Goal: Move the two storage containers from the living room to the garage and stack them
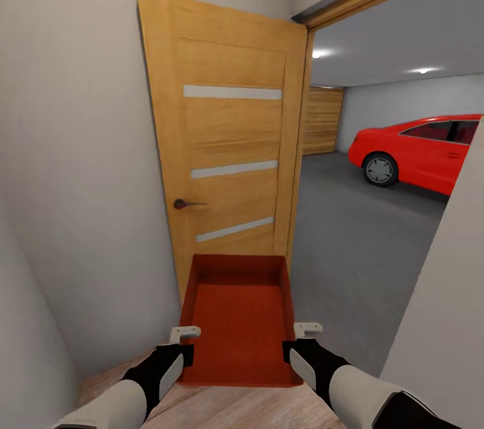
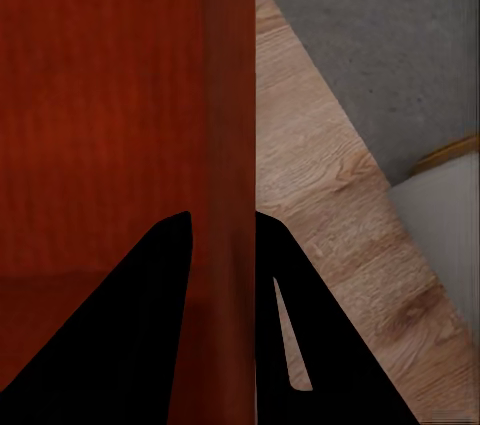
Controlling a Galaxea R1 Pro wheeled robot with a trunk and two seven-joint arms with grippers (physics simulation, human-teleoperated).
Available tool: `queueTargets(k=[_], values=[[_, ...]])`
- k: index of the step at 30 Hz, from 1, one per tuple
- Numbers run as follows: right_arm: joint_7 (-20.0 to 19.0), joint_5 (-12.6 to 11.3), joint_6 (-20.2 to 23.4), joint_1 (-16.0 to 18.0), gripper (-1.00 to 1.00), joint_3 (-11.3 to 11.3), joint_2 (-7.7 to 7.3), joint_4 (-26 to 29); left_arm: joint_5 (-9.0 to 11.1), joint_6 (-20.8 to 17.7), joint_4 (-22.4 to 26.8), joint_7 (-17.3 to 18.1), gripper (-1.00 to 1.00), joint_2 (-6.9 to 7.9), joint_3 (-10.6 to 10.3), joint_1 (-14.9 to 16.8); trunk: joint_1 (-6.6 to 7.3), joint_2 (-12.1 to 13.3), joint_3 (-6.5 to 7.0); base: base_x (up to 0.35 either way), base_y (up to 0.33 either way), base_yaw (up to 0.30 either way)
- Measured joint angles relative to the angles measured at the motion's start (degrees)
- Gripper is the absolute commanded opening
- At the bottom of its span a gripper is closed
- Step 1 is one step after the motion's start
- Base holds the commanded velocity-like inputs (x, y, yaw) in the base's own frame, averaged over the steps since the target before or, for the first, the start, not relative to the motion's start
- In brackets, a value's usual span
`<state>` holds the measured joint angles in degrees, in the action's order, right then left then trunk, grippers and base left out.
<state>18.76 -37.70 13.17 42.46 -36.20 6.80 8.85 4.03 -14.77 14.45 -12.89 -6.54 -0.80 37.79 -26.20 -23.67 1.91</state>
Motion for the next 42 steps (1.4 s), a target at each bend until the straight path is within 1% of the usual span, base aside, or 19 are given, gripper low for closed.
queueTargets(k=[23,27,38,42], values=[[0.0,0.0,-0.1,0.0,-1.0,0.0,0.0,0.0,0.0,0.1,0.0,0.0,-1.0,0.0,0.0,0.0,0.0,0.0,0.0,0.0,0.0,-0.283],[0.0,0.0,-0.1,0.0,-1.0,0.0,0.01,0.0,0.0,0.1,0.0,0.0,-1.0,0.0,0.0,0.0,0.02,0.0,0.0,0.128,0.114,-0.062],[0.0,0.0,0.0,0.0,-1.0,0.0,0.01,0.0,-0.3,0.0,0.0,0.1,-1.0,0.0,0.3,0.0,0.02,0.0,0.0,0.238,0.214,-0.003],[0.0,0.0,0.0,0.0,-1.0,0.1,0.01,0.0,-0.4,0.0,0.0,0.1,-1.0,-0.03,0.4,0.0,0.02,0.0,0.0,0.234,0.203,-0.14]])
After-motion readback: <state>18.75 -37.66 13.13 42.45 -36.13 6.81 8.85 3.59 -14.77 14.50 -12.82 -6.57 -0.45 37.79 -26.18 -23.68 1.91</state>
